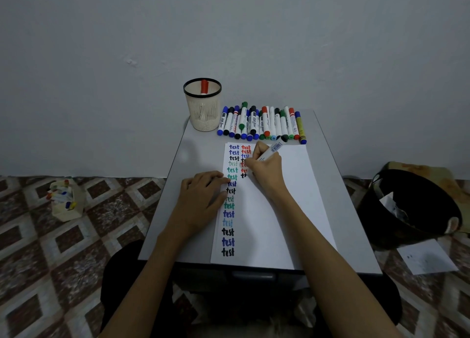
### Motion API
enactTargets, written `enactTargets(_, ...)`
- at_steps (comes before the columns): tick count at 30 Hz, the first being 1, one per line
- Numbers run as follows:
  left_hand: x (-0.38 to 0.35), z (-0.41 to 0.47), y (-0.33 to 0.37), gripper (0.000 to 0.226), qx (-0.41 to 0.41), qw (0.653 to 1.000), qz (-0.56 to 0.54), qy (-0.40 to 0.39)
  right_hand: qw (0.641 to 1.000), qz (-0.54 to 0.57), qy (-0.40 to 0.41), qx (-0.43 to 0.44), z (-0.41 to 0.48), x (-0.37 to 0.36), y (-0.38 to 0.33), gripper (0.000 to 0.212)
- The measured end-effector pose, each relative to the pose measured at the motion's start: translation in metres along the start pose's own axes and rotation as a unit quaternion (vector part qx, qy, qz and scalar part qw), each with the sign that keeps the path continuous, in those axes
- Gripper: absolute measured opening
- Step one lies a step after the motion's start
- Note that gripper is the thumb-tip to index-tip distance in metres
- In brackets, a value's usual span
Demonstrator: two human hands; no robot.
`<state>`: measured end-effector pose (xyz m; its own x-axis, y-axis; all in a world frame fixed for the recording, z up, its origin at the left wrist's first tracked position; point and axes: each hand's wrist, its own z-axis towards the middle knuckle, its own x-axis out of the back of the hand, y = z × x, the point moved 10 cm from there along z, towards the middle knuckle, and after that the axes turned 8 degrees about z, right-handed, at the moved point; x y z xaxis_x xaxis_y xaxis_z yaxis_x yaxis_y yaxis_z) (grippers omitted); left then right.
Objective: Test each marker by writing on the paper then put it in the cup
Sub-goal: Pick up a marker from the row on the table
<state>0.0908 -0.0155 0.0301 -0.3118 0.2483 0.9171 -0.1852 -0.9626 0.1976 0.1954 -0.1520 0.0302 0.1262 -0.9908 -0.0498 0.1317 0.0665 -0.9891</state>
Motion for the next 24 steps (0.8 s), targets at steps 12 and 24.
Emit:
enactTargets(12,0.001,-0.001,0.0,0.049,0.0,1.0,-0.003,0.002,0.999,-0.006,0.04,-0.01,0.0,0.007,0.002,0.035)
enactTargets(24,-0.002,-0.001,-0.001,0.048,-0.004,1.0,-0.005,-0.003,0.997,-0.012,0.072,-0.004,-0.001,0.013,0.003,0.033)
